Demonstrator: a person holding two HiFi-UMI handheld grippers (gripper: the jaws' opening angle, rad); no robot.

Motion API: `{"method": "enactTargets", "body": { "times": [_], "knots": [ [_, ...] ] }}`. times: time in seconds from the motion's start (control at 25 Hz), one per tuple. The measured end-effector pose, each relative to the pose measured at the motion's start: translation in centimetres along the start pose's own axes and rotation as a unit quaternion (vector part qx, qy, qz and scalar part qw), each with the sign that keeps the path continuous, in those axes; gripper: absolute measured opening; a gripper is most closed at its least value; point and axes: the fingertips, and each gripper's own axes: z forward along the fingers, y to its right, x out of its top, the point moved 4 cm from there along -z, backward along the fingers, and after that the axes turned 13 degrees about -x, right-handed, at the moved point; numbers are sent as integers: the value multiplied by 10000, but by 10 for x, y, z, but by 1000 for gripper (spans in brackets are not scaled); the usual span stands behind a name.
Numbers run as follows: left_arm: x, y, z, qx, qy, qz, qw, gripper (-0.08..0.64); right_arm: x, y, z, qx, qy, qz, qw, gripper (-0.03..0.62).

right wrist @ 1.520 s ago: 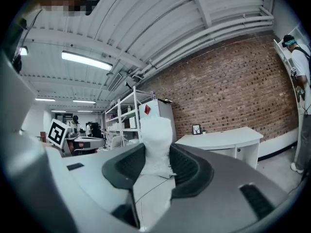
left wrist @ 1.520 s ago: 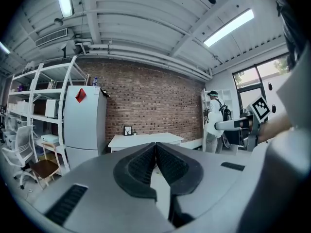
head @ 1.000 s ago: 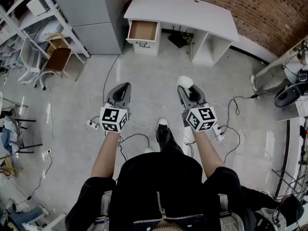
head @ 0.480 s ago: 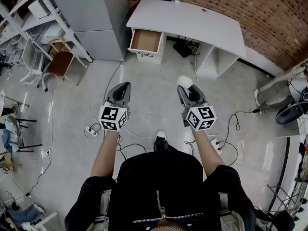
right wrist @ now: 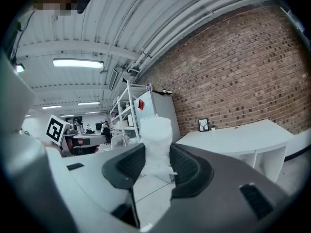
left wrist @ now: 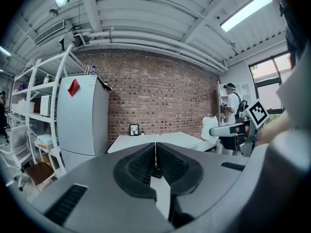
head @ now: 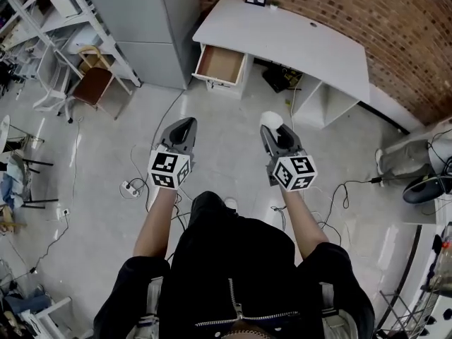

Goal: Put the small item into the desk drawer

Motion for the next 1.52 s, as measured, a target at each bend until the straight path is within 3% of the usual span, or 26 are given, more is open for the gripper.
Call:
{"method": "enactTargets", "body": {
  "times": [0.68, 1.12, 1.52],
  "knots": [
    [-5, -59, 60, -3, -35, -137, 9999, 21, 9, 13, 84, 94, -151, -126, 9998, 161],
    [0, -167, 136, -130, -58, -246, 9996, 21, 24, 19, 207, 14, -318, -183, 9993, 161],
    [5, -277, 214, -530, -222, -239, 9981, 21, 39, 18, 333, -251, -397, -101, 9988, 161]
  ]
}}
